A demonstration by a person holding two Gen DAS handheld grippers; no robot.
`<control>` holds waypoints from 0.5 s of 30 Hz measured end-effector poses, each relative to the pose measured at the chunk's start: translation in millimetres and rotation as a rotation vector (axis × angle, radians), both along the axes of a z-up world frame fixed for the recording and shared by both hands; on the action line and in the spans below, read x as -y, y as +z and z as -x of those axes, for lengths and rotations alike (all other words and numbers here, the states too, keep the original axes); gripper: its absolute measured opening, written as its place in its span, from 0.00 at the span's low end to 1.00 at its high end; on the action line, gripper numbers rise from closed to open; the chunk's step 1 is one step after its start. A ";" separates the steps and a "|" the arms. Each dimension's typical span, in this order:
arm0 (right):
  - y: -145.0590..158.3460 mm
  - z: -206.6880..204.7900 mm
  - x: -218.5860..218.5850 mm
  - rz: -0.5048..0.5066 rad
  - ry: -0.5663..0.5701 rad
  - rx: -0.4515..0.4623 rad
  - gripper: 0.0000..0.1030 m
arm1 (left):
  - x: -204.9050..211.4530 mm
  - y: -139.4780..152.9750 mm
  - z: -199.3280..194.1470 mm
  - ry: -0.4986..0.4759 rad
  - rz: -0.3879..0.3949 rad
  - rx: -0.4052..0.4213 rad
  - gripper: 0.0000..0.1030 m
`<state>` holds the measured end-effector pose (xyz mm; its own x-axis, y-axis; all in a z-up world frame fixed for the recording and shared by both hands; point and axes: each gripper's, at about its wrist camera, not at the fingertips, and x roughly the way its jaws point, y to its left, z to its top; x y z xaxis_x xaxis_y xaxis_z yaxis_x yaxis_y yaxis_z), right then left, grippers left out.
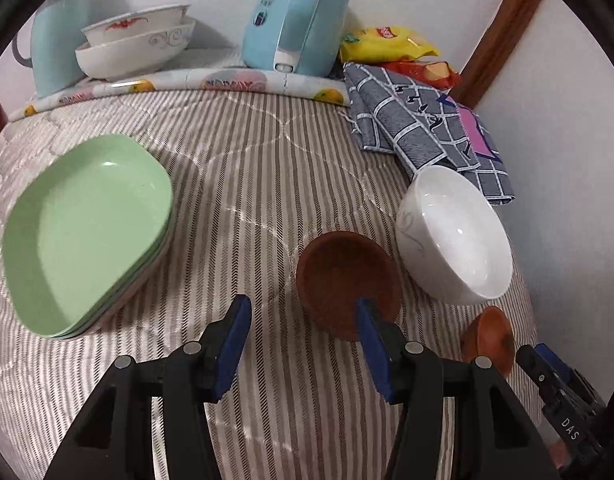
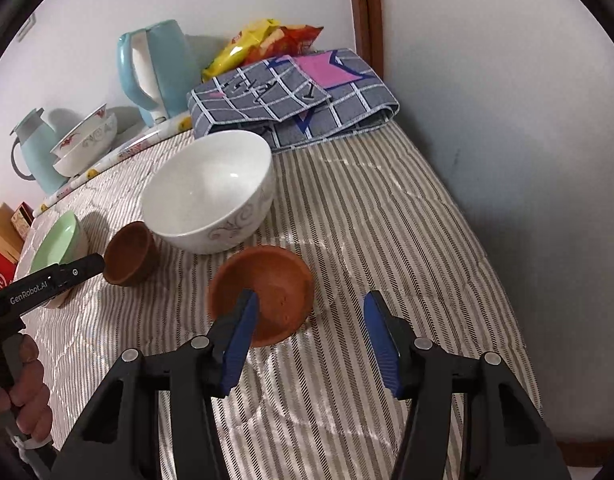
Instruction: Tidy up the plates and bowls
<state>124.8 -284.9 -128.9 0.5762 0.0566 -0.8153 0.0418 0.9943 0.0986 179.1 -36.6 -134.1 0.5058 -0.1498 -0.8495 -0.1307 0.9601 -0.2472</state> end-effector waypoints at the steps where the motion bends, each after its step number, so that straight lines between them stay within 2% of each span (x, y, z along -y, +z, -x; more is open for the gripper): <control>1: -2.3 -1.6 0.3 -0.002 -0.001 -0.006 0.50 | 0.2 -2.7 -2.3 0.003 -0.003 -0.004 0.50; 8: -20.9 -13.8 -1.6 -0.015 0.013 -0.046 0.45 | 2.3 -16.8 -15.8 0.010 -0.016 -0.008 0.50; 12: -29.3 -20.0 -3.0 -0.027 0.019 -0.065 0.32 | 4.5 -24.2 -20.8 0.002 -0.012 -0.020 0.49; 15: -34.7 -22.4 -3.3 -0.040 0.018 -0.073 0.32 | 4.2 -24.4 -21.4 -0.001 -0.009 0.002 0.47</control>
